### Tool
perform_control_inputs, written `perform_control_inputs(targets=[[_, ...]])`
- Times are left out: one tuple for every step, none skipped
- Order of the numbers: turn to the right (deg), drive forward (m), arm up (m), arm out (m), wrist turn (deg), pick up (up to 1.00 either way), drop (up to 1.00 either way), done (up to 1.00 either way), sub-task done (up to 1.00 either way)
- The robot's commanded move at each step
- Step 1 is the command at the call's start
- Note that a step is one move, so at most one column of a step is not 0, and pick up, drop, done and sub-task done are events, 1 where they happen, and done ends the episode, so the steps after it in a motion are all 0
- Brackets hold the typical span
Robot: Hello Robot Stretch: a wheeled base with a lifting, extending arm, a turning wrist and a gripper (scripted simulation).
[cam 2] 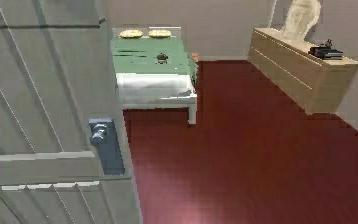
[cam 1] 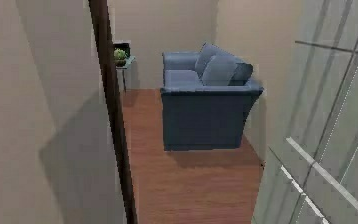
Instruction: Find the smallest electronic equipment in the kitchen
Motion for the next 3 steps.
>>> perform_control_inputs(targets=[[0.0, 1.00, 0.00, 0.00, 0.0, 0.00, 0.00, 0.00, 0.00], [12.0, 0.00, 0.00, 0.00, 0.0, 0.00, 0.00, 0.00, 0.00], [0.0, 0.20, 0.00, 0.00, 0.0, 0.00, 0.00, 0.00, 0.00]])
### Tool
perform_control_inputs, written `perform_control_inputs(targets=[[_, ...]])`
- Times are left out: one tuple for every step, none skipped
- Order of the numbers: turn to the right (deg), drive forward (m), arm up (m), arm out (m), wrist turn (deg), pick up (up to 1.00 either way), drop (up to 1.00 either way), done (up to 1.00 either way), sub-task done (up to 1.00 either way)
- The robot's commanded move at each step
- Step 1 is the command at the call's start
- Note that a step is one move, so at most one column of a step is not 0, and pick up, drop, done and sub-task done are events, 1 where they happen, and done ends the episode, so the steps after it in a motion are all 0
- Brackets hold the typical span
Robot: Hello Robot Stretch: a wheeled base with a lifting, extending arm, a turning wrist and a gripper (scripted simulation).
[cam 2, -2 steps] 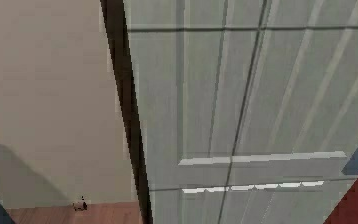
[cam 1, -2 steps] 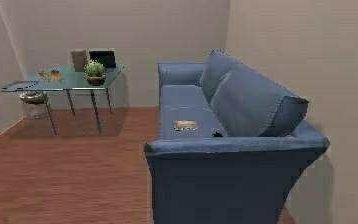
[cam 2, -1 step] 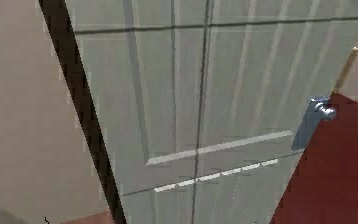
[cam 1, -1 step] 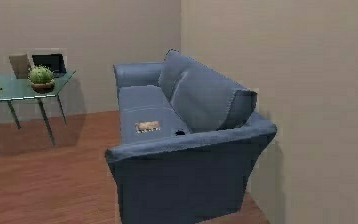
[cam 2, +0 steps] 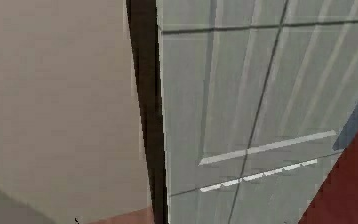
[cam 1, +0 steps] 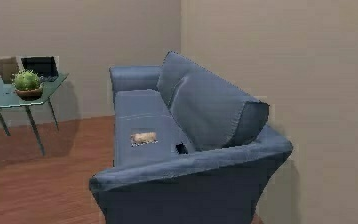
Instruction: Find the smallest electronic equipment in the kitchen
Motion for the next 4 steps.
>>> perform_control_inputs(targets=[[-45.0, 0.00, 0.00, 0.00, 0.0, 0.00, 0.00, 0.00, 0.00], [-12.0, 0.00, 0.00, 0.00, 0.0, 0.00, 0.00, 0.00, 0.00], [0.0, 0.40, 0.00, 0.00, 0.0, 0.00, 0.00, 0.00, 0.00], [-3.0, 0.00, 0.00, 0.00, 0.0, 0.00, 0.00, 0.00, 0.00]])
